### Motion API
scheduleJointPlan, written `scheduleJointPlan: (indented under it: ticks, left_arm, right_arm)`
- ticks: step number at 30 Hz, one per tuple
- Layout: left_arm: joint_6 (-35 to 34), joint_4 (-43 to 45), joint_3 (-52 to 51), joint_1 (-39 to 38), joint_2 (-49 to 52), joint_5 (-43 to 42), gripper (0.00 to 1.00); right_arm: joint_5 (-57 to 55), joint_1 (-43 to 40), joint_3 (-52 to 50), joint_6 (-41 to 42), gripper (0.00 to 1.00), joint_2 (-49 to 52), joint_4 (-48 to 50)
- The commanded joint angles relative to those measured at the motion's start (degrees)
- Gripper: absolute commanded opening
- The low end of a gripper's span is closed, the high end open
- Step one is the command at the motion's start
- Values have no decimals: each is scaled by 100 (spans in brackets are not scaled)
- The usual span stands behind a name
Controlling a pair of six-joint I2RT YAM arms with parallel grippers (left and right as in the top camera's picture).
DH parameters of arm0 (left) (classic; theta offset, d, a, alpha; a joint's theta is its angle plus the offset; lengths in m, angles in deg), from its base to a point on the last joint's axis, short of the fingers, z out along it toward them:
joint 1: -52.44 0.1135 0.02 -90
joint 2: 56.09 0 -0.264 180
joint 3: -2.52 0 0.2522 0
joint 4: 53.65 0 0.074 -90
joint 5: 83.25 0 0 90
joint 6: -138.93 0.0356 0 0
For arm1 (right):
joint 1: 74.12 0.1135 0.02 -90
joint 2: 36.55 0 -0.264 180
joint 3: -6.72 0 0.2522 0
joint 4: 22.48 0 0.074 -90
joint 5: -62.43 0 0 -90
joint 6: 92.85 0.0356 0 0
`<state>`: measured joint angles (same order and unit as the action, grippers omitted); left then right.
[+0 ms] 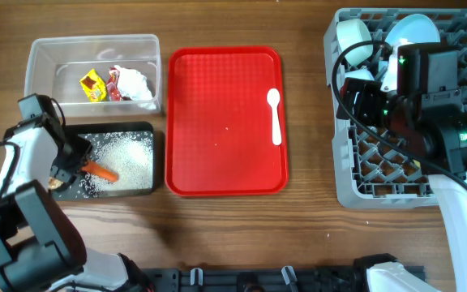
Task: Sort waste into correct bins and load items into the dishwasher rack
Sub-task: 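Release the carrot onto the black tray and lift the left gripper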
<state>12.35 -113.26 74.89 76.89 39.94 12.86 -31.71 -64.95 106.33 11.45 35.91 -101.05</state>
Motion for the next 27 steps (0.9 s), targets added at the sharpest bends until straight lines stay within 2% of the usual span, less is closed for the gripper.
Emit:
scheduleJointPlan:
  ticks: [1, 8, 14, 20, 24, 27]
  left_arm:
    - [-31, -304, 28, 4, -940, -90, 52]
    - [28, -1292, 26, -210, -3486, -719, 54]
    - [28, -1853, 17, -1311, -4789, -693, 55]
    - [26, -1873, 9, -2087, -4861, -695, 56]
    - [26, -1794, 9, -2522, -4531, -695, 57]
    - [28, -1453, 9, -3042, -4052, -695, 57]
  right_arm:
    - [-96, -20, -9, 70, 100, 33, -15]
    - [-96, -20, -9, 74, 100, 33, 17]
    - [0, -20, -9, 87, 100, 33, 92]
    - [472, -20, -9, 72, 100, 85, 221]
    - [763, -20, -9, 70, 100, 225, 315]
    - [1517, 0, -9, -111, 100, 522, 586]
